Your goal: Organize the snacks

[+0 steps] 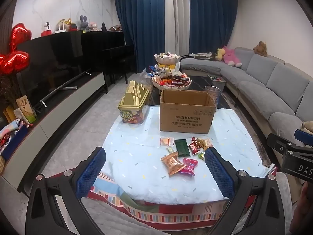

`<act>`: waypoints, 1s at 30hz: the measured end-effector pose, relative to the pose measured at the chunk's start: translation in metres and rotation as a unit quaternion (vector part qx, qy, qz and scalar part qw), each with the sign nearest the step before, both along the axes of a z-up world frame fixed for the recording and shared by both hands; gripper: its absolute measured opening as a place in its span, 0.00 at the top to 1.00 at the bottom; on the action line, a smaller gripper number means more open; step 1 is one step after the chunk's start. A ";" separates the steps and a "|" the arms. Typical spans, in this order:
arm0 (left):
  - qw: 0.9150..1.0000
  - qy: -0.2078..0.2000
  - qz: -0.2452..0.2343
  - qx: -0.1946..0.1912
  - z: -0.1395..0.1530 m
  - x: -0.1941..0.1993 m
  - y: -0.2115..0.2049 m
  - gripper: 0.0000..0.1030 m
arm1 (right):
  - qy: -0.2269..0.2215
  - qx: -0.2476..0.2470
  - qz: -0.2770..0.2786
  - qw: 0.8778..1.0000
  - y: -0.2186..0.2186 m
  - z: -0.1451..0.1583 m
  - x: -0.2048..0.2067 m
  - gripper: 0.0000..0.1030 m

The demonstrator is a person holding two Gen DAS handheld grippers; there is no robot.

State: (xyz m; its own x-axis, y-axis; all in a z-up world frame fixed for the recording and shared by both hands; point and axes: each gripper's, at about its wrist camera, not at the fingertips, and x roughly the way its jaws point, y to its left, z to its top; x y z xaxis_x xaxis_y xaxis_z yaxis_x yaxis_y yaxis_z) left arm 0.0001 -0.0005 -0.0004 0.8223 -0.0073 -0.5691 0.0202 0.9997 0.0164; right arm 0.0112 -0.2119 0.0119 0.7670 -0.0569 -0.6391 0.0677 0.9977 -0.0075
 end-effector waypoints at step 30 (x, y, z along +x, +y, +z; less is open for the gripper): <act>1.000 0.003 -0.007 0.003 0.004 -0.003 0.000 0.00 | -0.013 0.003 -0.002 1.000 -0.002 0.006 -0.004 0.01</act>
State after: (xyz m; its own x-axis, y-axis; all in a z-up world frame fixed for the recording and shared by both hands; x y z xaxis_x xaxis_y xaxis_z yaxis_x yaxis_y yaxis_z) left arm -0.0029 -0.0008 0.0037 0.8191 -0.0159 -0.5734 0.0346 0.9992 0.0216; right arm 0.0068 -0.2140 0.0180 0.7826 -0.0562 -0.6200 0.0723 0.9974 0.0009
